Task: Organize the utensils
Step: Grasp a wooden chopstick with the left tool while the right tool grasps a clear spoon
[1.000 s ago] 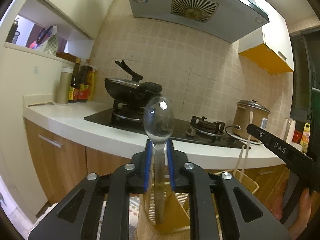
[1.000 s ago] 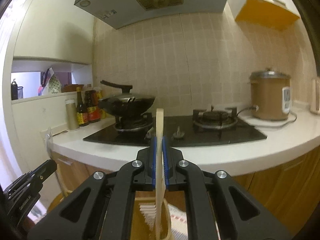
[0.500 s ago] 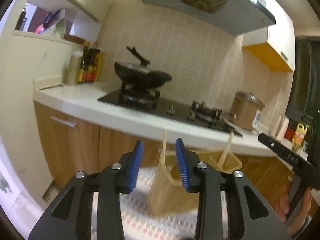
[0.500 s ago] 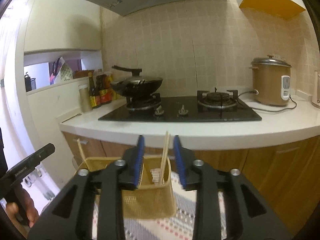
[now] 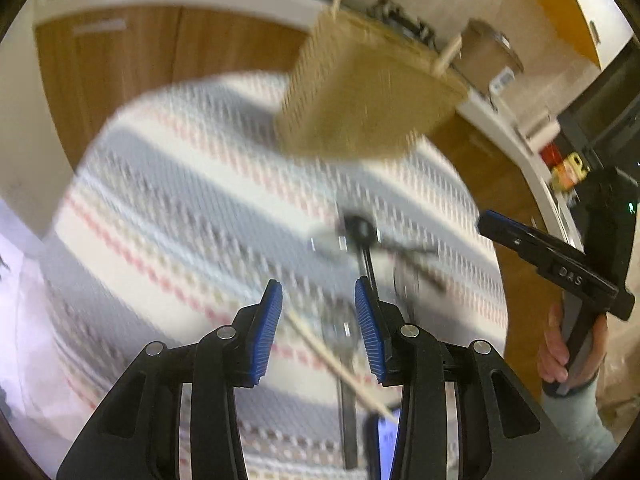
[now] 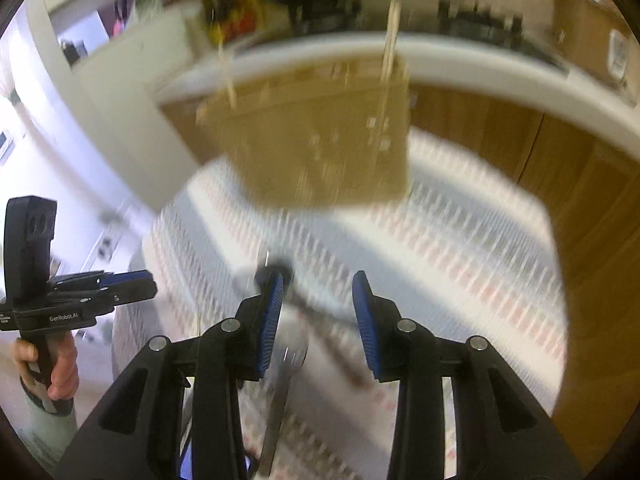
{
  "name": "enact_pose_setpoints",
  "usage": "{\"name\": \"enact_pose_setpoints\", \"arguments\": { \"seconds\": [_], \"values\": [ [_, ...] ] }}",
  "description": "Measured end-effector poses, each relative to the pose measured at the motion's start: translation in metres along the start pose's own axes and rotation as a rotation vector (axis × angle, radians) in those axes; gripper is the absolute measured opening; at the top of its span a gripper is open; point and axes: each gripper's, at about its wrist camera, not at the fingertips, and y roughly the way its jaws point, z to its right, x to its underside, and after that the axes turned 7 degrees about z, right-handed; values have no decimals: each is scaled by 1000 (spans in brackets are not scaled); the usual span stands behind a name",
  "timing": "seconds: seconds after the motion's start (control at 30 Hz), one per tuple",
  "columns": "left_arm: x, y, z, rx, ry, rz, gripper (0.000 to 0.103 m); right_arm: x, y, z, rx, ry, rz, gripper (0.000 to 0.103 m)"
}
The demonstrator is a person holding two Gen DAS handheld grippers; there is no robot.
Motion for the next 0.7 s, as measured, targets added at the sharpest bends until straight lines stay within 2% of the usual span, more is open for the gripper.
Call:
{"name": "enact_pose_setpoints", "arguments": {
  "seconds": [0.13,0.27,0.4,0.7],
  "values": [
    [21,17,-3,15,-50,-67,36,19,22,-11,-8,-12,-131,33],
    [34,29,-8,-19,-91,-77,36,41,38,-19,-11,-15,-211,33],
    [41,36,-6,-58,-92,-60,33,56,44,-24,-5,-35,-236,33],
    [49,44,28,-193,49,-18,33,62,56,-38,28,-69,-242,33]
  ]
}}
